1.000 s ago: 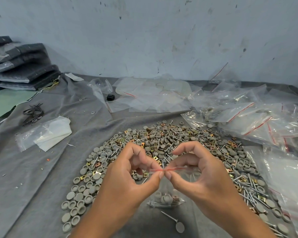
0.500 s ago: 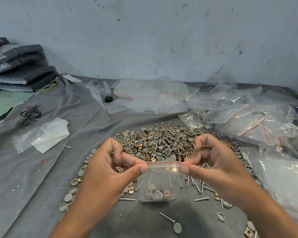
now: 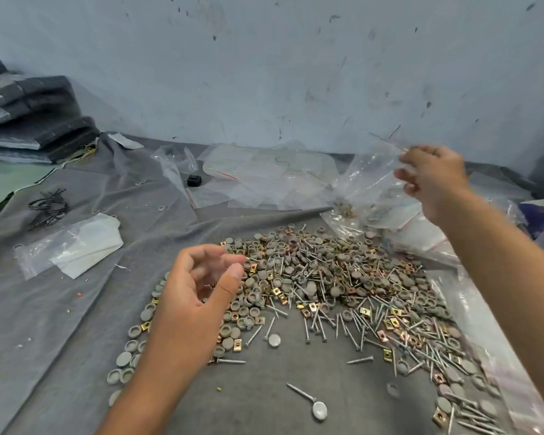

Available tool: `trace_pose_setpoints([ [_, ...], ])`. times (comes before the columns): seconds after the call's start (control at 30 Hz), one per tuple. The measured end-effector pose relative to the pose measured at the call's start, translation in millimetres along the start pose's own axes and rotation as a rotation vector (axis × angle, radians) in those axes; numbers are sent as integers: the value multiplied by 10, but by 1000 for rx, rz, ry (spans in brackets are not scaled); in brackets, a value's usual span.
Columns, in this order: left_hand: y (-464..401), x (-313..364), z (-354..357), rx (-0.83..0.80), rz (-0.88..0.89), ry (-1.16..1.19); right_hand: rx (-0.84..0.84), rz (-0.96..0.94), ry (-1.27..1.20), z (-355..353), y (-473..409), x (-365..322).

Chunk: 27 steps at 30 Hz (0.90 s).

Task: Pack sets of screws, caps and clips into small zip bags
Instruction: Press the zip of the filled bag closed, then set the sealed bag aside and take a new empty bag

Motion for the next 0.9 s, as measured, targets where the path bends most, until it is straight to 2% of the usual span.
trace_pose_setpoints([
  [0.07, 0, 23, 2, -3, -5, -18, 92, 122, 28, -200, -169, 107],
  [0.17, 4, 55, -1, 3, 0, -26, 103, 261, 201, -542, -138, 410],
  [0.27, 4, 70, -2, 18, 6, -6, 114, 137, 363, -943, 226, 575],
  [0.37, 4, 70, -2, 24, 9, -1, 145, -124, 846, -1439, 769, 812],
  [0.4, 1, 63, -5, 24, 10, -1, 140, -130, 1021, -1620, 917, 961],
  [0.5, -2, 38, -3, 8, 13, -8, 84, 73, 1319, -1998, 1219, 1336],
  [0.57, 9, 23, 15, -1, 18, -13, 57, 72, 1297, -2076, 1295, 1436],
  [0.77, 55, -10, 70, -53, 35, -57, 209, -144, 1155, -2086, 1289, 1183],
  [0.9, 66, -13, 115, -95, 40, -70, 37, -4, 1243, -1978, 1336, 1235],
])
Point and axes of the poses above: each hand's wrist, its own y-axis away from the middle knuckle, its own z-axis out of the palm, x = y × z, the point moved 1 cm from there along -y, towards the middle knuckle, and after that the axes turned 9 degrees about z, right-handed, at the moved point
